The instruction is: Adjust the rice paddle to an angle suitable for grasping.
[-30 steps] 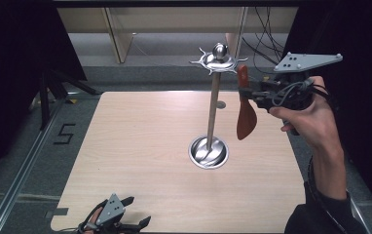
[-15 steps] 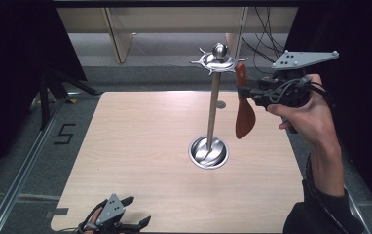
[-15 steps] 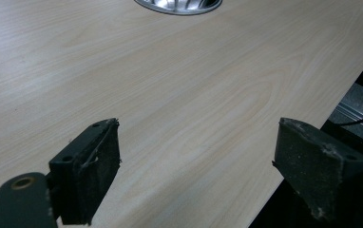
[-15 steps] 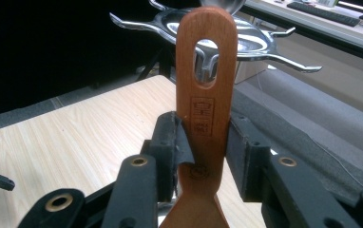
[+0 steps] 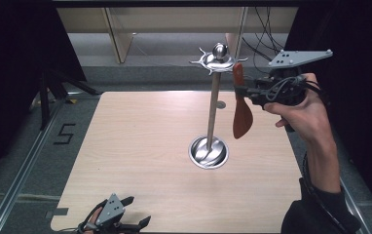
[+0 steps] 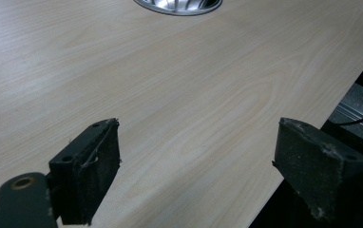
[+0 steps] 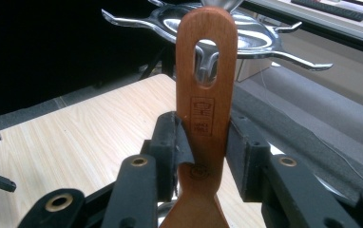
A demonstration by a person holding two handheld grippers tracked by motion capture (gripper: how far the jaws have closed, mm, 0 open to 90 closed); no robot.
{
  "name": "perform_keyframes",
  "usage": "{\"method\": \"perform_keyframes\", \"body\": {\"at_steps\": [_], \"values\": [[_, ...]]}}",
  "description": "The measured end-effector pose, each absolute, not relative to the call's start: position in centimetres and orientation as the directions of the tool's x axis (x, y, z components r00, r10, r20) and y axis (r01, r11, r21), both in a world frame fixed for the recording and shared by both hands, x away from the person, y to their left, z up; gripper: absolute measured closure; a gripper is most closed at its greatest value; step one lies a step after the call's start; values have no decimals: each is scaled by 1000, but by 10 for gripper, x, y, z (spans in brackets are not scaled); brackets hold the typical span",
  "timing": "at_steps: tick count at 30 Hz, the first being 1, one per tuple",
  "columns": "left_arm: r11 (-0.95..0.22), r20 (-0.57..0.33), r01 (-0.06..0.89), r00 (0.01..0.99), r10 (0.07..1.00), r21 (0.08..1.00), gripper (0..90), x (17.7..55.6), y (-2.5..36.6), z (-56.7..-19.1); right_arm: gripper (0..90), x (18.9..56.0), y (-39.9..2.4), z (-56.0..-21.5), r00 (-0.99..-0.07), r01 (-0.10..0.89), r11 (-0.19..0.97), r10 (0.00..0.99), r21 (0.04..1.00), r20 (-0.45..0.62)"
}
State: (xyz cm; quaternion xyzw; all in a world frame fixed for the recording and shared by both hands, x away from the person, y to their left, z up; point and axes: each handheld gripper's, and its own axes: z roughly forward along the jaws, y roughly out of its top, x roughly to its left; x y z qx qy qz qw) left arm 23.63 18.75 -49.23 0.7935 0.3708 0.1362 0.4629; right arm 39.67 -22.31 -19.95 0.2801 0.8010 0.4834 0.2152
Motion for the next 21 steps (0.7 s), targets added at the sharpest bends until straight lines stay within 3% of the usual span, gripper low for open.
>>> {"method": "perform_keyframes", "body": {"at_steps": [21], "values": [[-315, -109, 447, 701, 705, 837, 148, 237, 188, -492, 671, 408, -218, -207, -764, 249, 387, 642, 888, -65]]}}
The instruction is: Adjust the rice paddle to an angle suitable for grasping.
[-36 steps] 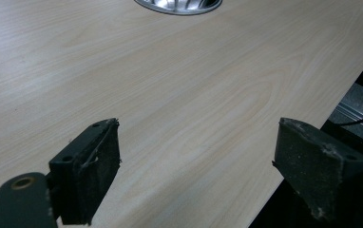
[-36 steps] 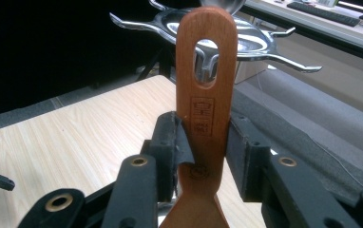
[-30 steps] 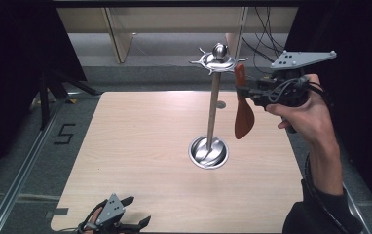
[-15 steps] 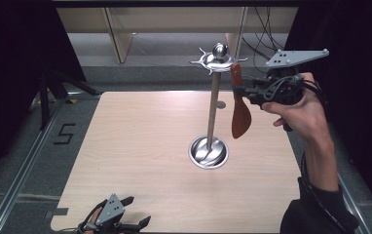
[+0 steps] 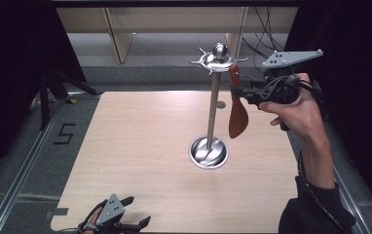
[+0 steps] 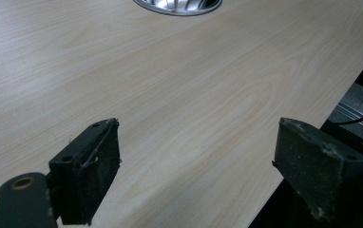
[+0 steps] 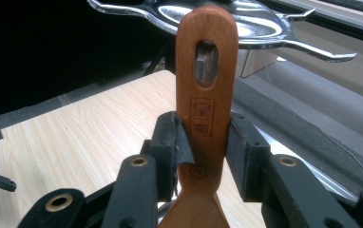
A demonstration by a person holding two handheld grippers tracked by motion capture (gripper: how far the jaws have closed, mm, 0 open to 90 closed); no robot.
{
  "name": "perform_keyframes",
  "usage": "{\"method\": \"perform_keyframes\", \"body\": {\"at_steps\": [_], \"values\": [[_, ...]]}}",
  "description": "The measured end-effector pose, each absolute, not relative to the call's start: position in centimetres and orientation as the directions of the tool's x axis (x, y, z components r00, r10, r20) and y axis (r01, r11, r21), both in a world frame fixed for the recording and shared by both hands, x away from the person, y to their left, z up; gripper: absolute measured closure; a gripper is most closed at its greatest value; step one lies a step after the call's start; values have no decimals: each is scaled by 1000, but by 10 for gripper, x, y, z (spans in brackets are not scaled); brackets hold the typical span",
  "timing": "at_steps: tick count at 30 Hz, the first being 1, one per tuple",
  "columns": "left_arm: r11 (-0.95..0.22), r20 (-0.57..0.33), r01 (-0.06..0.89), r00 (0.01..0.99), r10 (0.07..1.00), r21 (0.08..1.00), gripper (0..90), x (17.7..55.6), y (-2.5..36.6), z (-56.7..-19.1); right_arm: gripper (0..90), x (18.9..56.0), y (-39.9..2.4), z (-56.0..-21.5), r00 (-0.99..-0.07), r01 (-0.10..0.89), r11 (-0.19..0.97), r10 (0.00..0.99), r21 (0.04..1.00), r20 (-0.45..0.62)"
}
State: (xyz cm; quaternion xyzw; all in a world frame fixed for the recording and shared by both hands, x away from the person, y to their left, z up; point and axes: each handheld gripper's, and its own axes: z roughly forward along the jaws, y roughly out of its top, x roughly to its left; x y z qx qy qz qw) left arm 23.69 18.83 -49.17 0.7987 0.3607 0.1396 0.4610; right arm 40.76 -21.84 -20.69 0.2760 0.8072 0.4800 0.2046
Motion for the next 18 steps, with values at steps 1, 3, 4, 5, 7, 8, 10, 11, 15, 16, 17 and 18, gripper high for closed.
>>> {"method": "perform_keyframes", "body": {"at_steps": [1, 3, 4, 5, 7, 8, 10, 11, 15, 16, 17, 18], "values": [[-316, -110, 447, 703, 703, 837, 148, 237, 188, -492, 672, 408, -219, -207, -761, 245, 389, 645, 888, -73], [-298, -127, 463, 688, 714, 835, 148, 236, 188, -492, 672, 408, -220, -208, -765, 240, 387, 640, 890, -72], [-299, -128, 464, 690, 712, 834, 148, 236, 188, -492, 671, 408, -220, -208, -766, 236, 388, 639, 891, -75], [-299, -126, 461, 691, 712, 835, 148, 236, 188, -492, 671, 407, -219, -209, -764, 246, 381, 642, 891, -64], [-314, -104, 440, 702, 705, 841, 149, 238, 189, -492, 672, 408, -220, -210, -768, 238, 380, 637, 894, -66], [-314, -104, 440, 702, 705, 842, 148, 238, 189, -492, 672, 408, -220, -210, -772, 244, 376, 633, 894, -56], [-292, -129, 457, 691, 711, 840, 148, 237, 187, -493, 674, 408, -219, -210, -769, 251, 375, 637, 892, -51], [-291, -130, 461, 688, 714, 838, 149, 236, 187, -493, 677, 408, -220, -211, -770, 239, 381, 634, 893, -64], [-292, -129, 461, 687, 715, 838, 148, 237, 188, -493, 689, 409, -219, -215, -770, 234, 357, 636, 904, -52], [-295, -125, 457, 689, 714, 839, 148, 237, 188, -493, 689, 409, -219, -215, -770, 234, 357, 636, 904, -52], [-295, -125, 459, 687, 715, 838, 148, 237, 188, -493, 690, 410, -219, -215, -780, 239, 367, 624, 899, -47], [-289, -131, 460, 687, 714, 839, 148, 236, 187, -493, 690, 410, -220, -215, -780, 237, 373, 624, 897, -54]]}}
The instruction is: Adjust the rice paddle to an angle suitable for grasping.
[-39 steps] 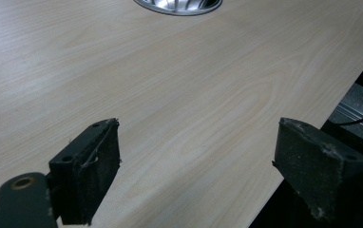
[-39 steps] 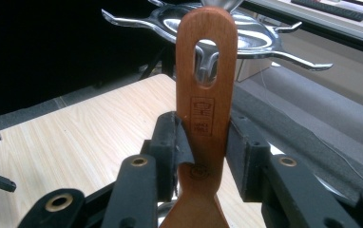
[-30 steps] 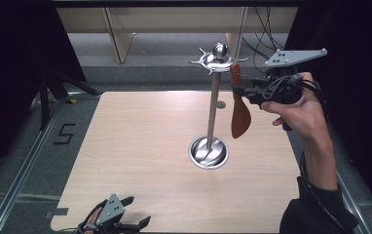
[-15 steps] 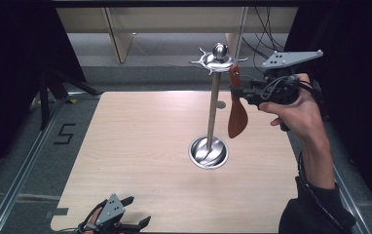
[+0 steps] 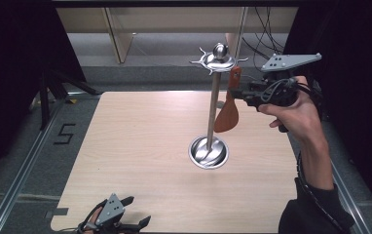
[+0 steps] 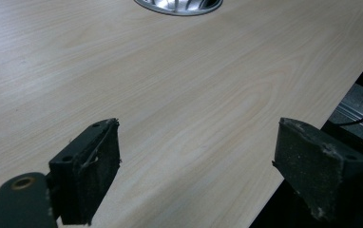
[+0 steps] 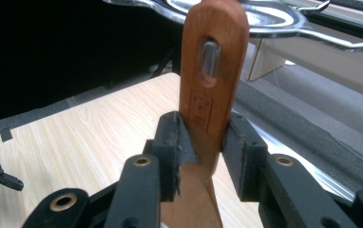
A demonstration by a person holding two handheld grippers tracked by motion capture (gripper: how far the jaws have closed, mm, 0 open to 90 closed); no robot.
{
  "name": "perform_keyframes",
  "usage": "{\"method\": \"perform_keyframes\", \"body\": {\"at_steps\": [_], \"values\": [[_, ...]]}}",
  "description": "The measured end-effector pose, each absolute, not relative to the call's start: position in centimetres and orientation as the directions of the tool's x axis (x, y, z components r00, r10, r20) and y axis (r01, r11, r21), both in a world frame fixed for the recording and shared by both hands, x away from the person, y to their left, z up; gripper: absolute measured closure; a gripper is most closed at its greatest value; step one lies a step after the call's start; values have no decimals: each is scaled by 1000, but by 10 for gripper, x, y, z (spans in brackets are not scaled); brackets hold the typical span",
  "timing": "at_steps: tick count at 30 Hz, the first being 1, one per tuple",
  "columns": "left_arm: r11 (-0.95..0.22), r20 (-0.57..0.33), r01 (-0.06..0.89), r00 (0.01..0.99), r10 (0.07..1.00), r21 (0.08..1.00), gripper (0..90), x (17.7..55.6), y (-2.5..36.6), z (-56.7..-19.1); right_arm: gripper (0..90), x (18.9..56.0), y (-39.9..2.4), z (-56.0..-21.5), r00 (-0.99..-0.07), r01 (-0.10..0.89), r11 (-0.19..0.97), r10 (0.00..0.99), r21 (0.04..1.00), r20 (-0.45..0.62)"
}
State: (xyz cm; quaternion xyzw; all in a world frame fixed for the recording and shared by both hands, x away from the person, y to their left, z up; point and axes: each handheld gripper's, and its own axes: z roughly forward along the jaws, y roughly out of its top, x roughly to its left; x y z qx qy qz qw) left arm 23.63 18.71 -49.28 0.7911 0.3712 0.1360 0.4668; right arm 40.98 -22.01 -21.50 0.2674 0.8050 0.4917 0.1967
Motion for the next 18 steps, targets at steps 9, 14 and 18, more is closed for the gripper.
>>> {"method": "perform_keyframes", "body": {"at_steps": [9, 14, 18], "values": [[-290, -132, 461, 688, 714, 839, 148, 237, 187, -493, 628, 405, -224, -217, -778, 234, 360, 627, 903, -49], [-290, -130, 461, 686, 716, 839, 148, 237, 187, -493, 576, 401, -226, -219, -781, 232, 358, 623, 904, -46], [-290, -130, 460, 687, 715, 839, 148, 236, 187, -493, 521, 397, -229, -220, -773, 231, 355, 632, 906, -51]]}}
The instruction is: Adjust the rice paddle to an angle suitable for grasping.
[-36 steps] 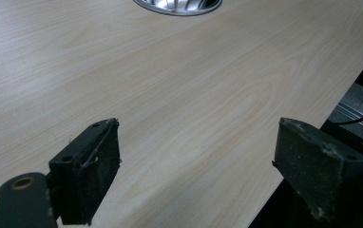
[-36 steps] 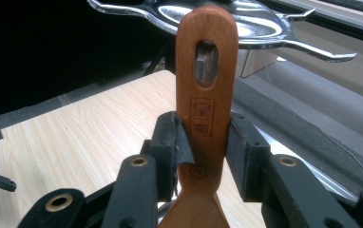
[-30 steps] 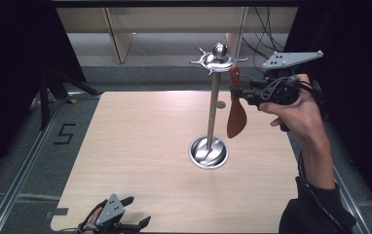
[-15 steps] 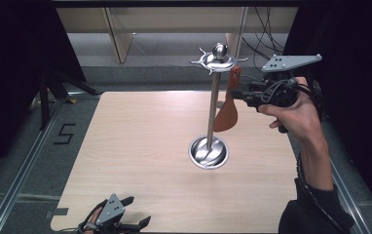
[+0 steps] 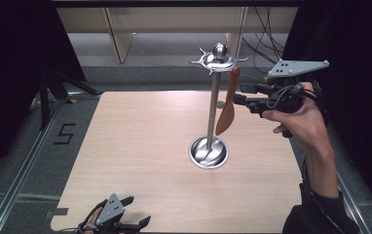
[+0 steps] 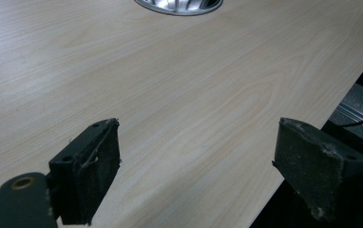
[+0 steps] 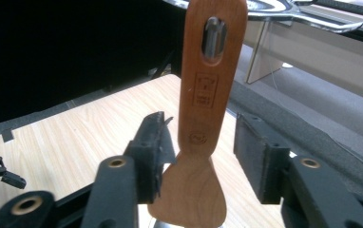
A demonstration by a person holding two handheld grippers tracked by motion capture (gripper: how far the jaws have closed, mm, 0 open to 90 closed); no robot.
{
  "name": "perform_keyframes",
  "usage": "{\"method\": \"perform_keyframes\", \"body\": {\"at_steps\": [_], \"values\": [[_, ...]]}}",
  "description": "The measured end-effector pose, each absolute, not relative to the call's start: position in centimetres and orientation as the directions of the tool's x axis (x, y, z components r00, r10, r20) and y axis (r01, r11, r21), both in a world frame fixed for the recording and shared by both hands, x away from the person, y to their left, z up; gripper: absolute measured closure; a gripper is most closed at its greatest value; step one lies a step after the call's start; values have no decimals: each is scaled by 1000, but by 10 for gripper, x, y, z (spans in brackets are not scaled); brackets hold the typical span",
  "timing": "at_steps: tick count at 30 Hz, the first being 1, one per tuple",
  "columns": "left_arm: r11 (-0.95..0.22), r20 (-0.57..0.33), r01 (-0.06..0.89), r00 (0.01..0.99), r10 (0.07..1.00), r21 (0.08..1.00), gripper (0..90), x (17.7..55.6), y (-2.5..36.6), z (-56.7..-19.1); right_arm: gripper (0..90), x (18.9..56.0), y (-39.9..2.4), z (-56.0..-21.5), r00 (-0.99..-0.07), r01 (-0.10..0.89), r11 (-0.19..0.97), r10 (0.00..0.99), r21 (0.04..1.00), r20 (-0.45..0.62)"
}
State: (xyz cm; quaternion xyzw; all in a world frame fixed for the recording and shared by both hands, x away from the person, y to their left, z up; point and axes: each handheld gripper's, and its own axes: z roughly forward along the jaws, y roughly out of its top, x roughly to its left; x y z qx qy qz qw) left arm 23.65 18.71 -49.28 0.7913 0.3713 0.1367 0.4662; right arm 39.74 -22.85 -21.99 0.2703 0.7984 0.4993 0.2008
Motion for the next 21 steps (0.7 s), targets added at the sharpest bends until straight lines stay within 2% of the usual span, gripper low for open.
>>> {"method": "perform_keyframes", "body": {"at_steps": [1, 6, 21], "values": [[-290, -130, 461, 687, 715, 839, 149, 237, 187, -493, 480, 394, -228, -221, -771, 222, 356, 634, 908, -61], [-292, -128, 460, 686, 716, 839, 148, 236, 187, -493, 417, 390, -229, -225, -753, 225, 359, 654, 906, -72], [-299, -123, 463, 685, 718, 834, 148, 236, 188, -492, 377, 382, -240, -247, -727, 247, 309, 686, 918, -35]]}}
